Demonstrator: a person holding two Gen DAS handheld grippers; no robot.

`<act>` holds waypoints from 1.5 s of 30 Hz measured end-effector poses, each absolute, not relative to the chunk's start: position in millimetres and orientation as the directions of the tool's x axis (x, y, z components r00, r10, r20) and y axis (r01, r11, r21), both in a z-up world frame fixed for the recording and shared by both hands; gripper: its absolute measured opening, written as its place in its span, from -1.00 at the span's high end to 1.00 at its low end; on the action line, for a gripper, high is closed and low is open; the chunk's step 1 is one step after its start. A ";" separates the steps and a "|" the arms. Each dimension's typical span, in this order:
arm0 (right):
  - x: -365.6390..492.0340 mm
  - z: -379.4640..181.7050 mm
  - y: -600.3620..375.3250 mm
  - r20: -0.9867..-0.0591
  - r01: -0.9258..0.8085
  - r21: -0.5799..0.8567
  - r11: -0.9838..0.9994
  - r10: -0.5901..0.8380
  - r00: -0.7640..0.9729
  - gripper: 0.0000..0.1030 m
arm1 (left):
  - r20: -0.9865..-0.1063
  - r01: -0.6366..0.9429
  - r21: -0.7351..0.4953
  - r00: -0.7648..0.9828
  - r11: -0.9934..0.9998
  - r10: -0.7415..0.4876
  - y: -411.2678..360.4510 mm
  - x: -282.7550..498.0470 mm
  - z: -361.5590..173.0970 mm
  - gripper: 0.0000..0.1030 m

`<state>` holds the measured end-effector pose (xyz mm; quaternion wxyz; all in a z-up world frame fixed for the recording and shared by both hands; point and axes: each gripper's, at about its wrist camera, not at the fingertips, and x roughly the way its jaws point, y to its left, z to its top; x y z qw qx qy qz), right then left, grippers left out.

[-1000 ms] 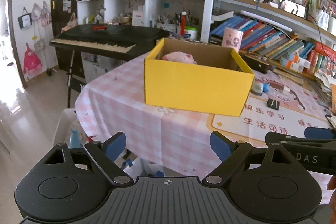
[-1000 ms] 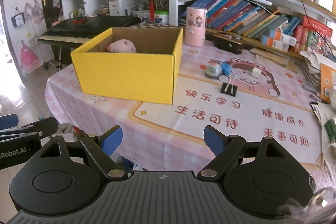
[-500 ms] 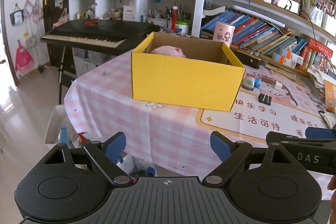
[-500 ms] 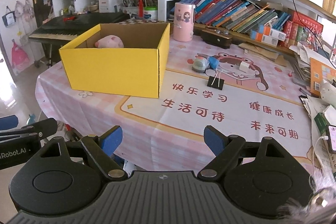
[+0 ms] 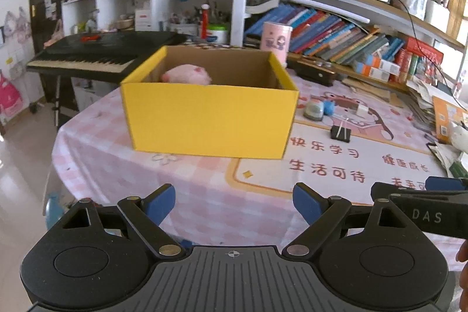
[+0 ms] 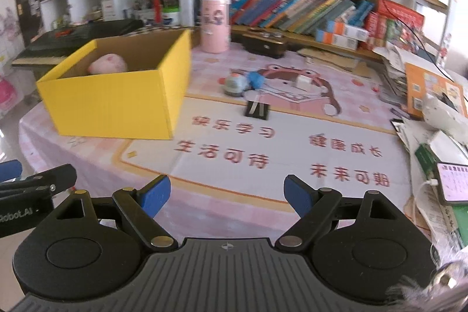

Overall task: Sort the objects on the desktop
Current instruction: 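Withdraw both tools from the yellow box back toward the desk items, then grasp the black binder clip with the left tool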

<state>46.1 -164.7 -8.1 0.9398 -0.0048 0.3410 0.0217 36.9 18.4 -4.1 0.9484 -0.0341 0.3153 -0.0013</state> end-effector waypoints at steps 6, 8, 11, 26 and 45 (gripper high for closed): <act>64.8 -8.2 -181.8 -0.652 -0.036 0.001 0.999 0.028 0.758 -0.63 | -0.619 -0.011 -0.070 0.785 0.997 -0.035 2.1 55.0 -7.4 -0.74; 71.9 -8.3 -186.9 -0.656 -0.036 -0.002 0.999 0.026 0.754 -0.63 | -0.624 -0.009 -0.072 0.780 0.997 -0.038 -3.0 60.7 -8.4 -0.74; 81.7 -9.1 -195.7 -0.664 -0.034 -0.005 0.999 0.022 0.748 -0.63 | -0.631 -0.009 -0.074 0.774 0.997 -0.040 -12.1 70.3 -10.1 -0.74; 134.6 -10.7 -251.7 -0.676 -0.004 0.014 1.000 0.013 0.737 -0.61 | -0.655 0.053 -0.051 0.752 0.997 -0.073 -71.2 122.8 -13.8 -0.74; 203.4 -16.8 -318.6 -0.679 -0.037 0.040 0.999 0.054 0.732 -0.59 | -0.697 0.065 -0.050 0.713 0.997 -0.082 -143.3 182.6 -26.5 -0.71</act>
